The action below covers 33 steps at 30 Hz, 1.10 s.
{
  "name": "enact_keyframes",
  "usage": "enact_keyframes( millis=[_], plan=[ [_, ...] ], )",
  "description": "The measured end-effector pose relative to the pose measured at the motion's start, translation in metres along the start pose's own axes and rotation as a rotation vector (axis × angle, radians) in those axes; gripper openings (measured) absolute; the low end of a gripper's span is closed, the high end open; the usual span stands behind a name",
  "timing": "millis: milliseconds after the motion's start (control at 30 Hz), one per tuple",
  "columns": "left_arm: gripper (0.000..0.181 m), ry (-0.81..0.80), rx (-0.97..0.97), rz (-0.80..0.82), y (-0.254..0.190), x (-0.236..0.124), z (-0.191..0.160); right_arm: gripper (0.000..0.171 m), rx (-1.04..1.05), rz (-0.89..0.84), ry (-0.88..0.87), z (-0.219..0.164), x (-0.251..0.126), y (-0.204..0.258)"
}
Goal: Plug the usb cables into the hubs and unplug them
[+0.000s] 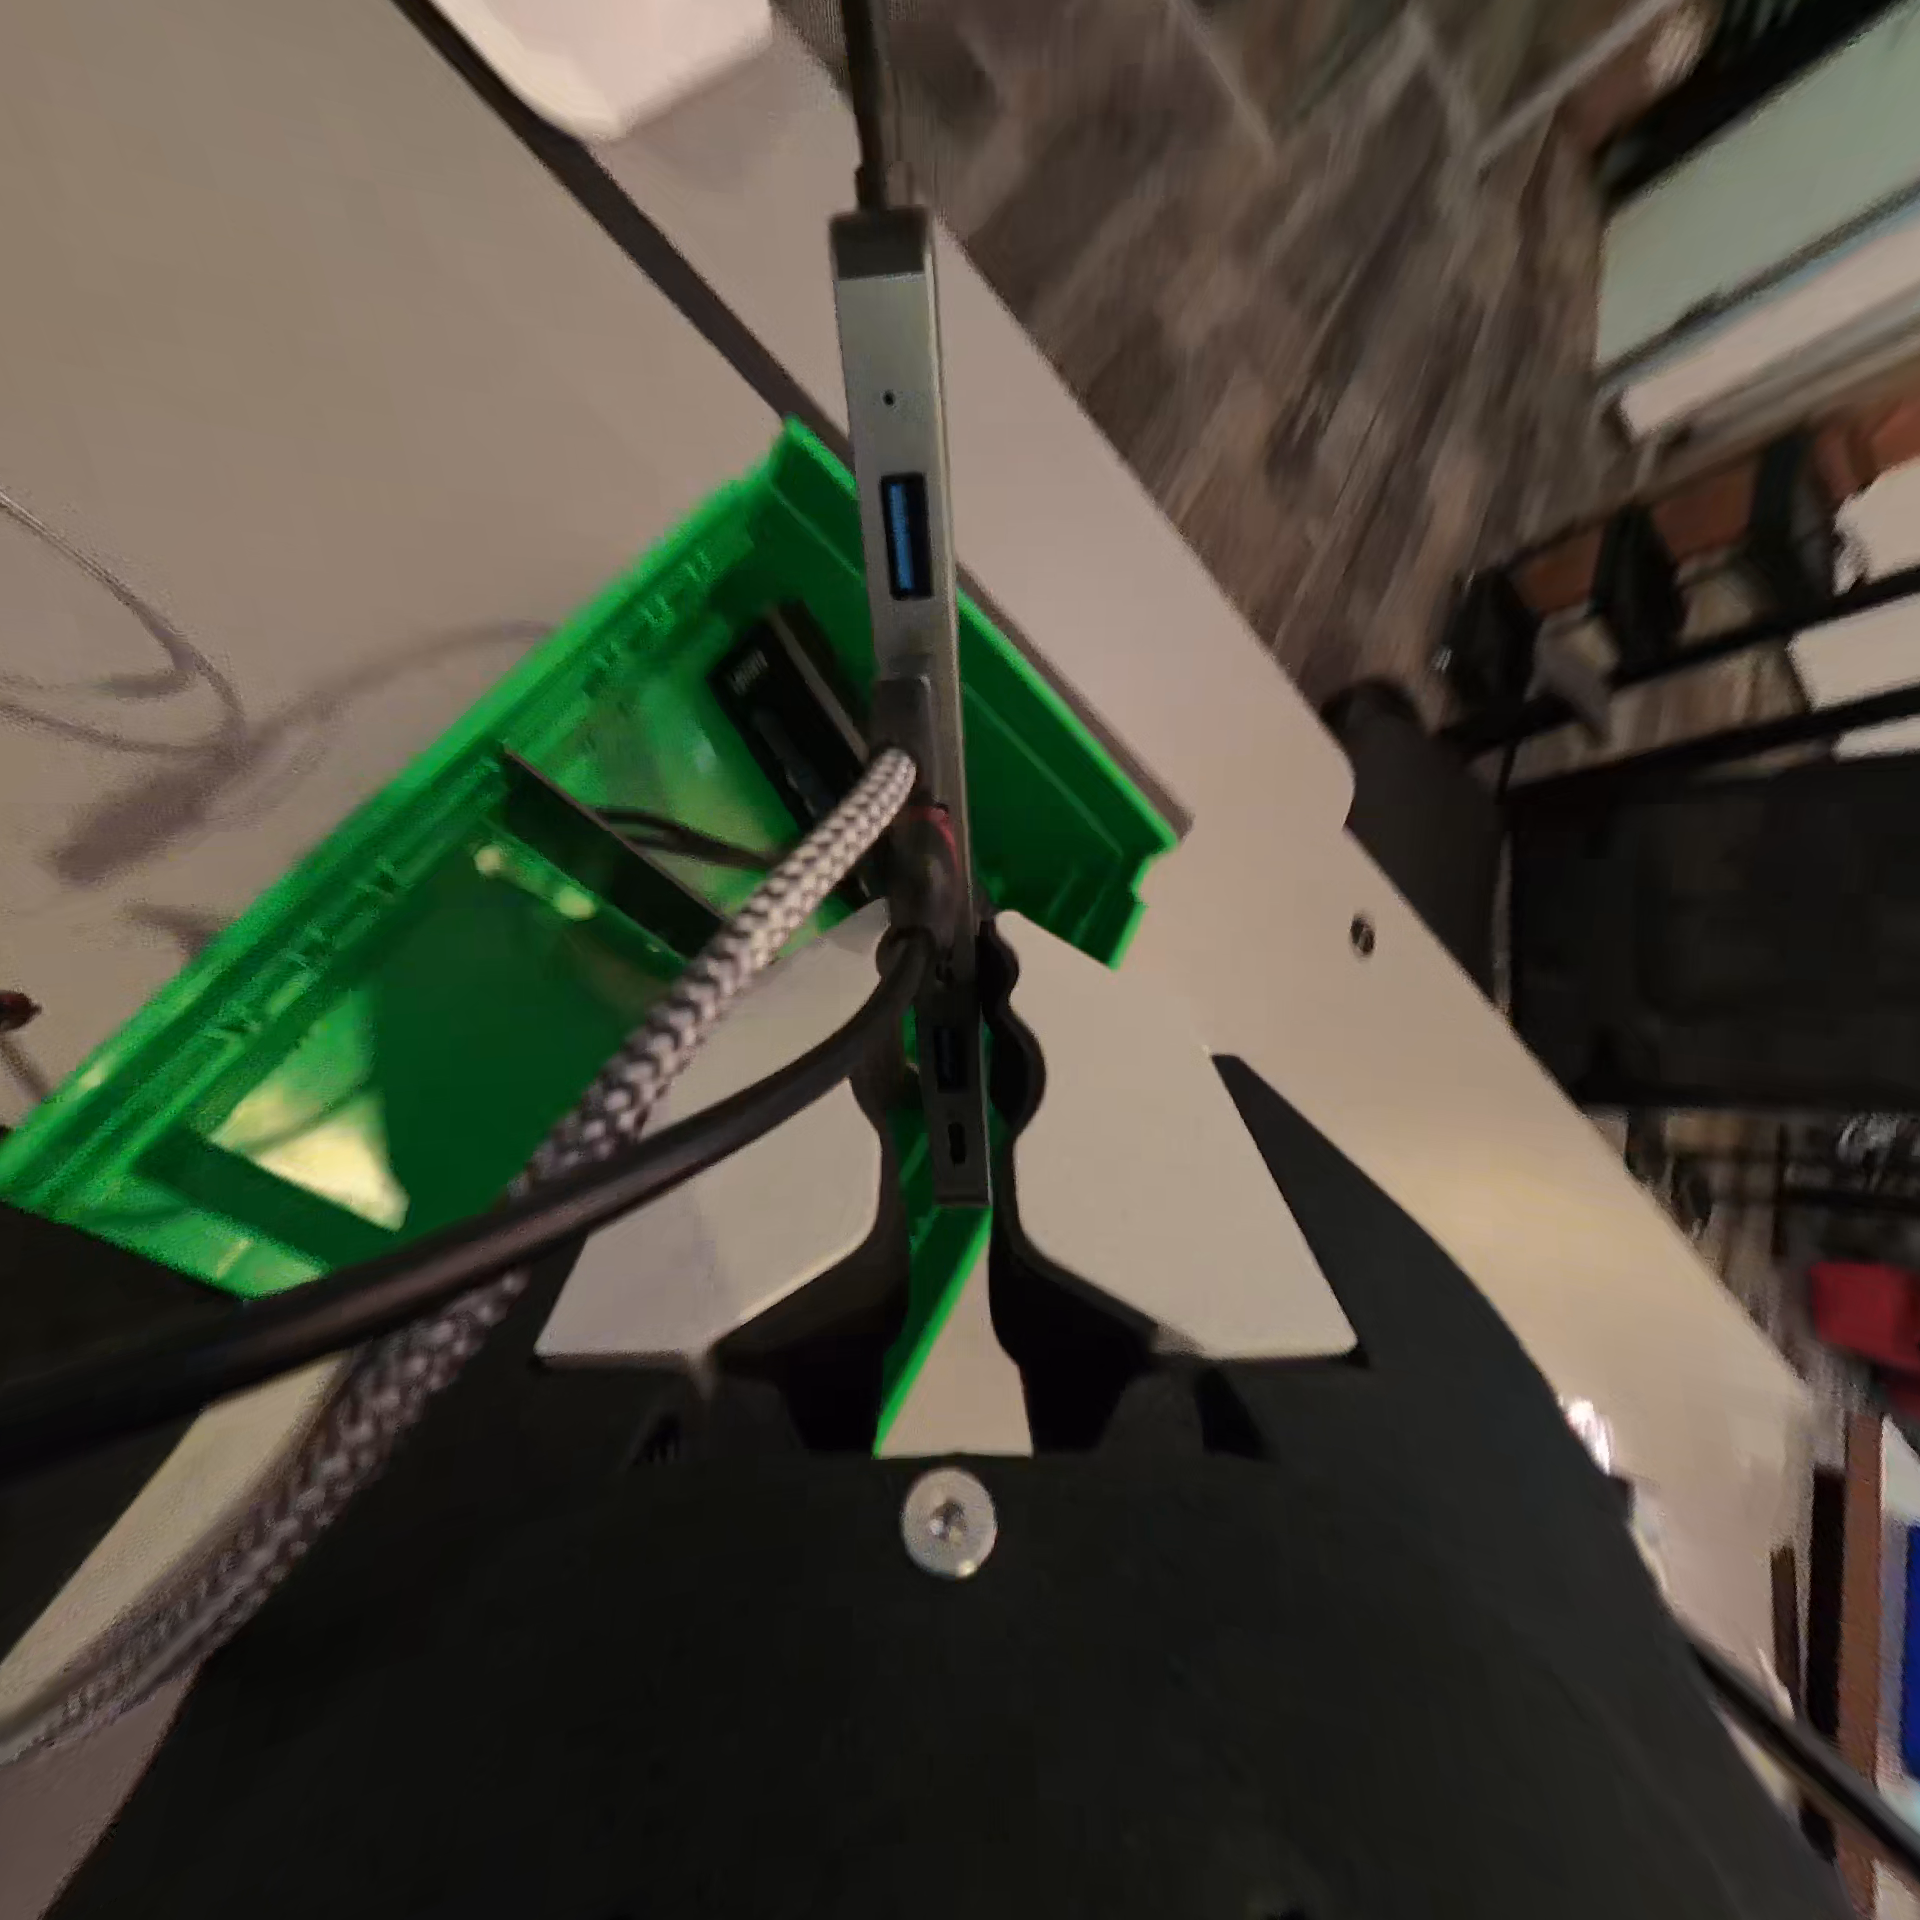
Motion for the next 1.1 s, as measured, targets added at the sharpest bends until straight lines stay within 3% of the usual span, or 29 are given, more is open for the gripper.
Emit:
enact_keyframes(
  millis=[100,200,300,367,533,633,700,800,900,1100],
  plan=[
    [0.003,-0.151,-0.011,0.011,0.021,-0.027,0.060,0.013,0.097,0.054,0.216,-0.014,0.018,-0.021],
    [0.003,-0.211,0.011,0.104,0.066,-0.036,0.117,0.012,0.294,0.240,0.432,-0.028,0.041,-0.026],
    [0.004,-0.315,0.013,0.090,0.100,-0.021,0.165,0.011,0.443,0.425,0.562,-0.040,0.066,-0.021],
    [0.003,-0.320,0.075,0.031,0.112,0.003,0.176,0.011,0.451,0.528,0.601,-0.049,0.080,-0.015],
    [0.004,-0.146,0.118,-0.016,0.143,0.078,0.143,0.011,0.454,0.658,0.706,-0.073,0.098,-0.014],
    [0.004,-0.069,0.102,-0.077,0.150,0.112,0.117,0.012,0.283,0.833,0.731,-0.087,0.090,-0.002],
    [0.004,-0.112,0.092,-0.099,0.153,0.120,0.115,0.011,0.156,0.899,0.761,-0.098,0.084,0.002],
    [0.004,-0.188,0.077,-0.084,0.164,0.118,0.115,0.012,0.056,0.885,0.662,-0.095,0.099,-0.003],
    [0.004,-0.084,0.044,-0.068,0.180,0.128,0.087,0.012,-0.001,0.822,0.604,-0.094,0.119,-0.012],
    [0.004,0.184,-0.031,-0.069,0.190,0.155,0.035,0.018,0.131,0.737,0.823,-0.102,0.126,-0.026]
  ],
)
Point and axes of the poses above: each gripper's, where its closed fingertips meet, x out along the fingers, z out of its top, y = z × x across the jaws, the point moved 1 cm from there along -x, back along the fingers, and after that the axes turned 12 degrees about x, right-handed, at the moved point
